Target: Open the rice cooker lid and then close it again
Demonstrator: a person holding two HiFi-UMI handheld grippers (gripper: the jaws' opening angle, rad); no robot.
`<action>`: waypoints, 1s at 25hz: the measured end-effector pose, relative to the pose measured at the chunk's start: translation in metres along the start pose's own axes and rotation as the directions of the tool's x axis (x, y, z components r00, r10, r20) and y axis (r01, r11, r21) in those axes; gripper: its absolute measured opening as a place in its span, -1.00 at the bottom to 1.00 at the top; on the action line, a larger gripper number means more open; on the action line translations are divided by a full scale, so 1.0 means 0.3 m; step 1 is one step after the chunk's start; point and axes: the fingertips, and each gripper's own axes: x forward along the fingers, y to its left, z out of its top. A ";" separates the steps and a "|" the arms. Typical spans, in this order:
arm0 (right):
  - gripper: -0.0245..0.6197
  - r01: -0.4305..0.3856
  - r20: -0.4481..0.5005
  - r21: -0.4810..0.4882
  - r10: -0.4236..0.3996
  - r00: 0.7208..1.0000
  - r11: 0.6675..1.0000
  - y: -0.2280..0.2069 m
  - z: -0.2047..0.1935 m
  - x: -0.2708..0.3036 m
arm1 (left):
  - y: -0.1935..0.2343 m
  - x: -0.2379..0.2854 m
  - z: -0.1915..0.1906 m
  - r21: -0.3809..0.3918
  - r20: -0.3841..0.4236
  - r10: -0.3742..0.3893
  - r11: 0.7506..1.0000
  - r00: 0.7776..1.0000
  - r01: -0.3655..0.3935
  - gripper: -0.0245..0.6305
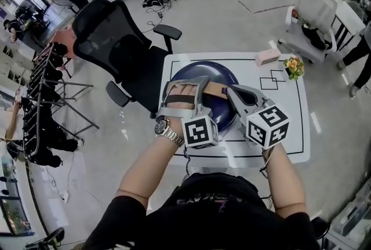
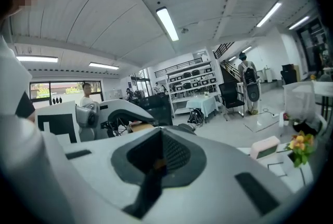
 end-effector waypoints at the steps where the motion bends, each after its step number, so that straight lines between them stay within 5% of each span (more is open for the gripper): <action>1: -0.92 -0.005 -0.001 0.007 0.005 1.000 1.000 -0.003 -0.005 -0.001 | -0.004 0.001 0.001 0.006 -0.006 -0.001 1.000 1.000 0.001 -0.44; 18: -0.92 -0.092 0.015 0.076 0.091 0.996 0.993 -0.045 -0.069 -0.007 | -0.076 0.037 -0.006 0.105 -0.113 -0.002 0.994 0.994 0.014 -0.43; 25: -0.92 -0.163 0.025 0.053 0.162 0.987 0.985 -0.024 -0.066 -0.025 | -0.027 -0.031 -0.027 0.015 -0.146 0.148 0.989 0.978 -0.147 -0.37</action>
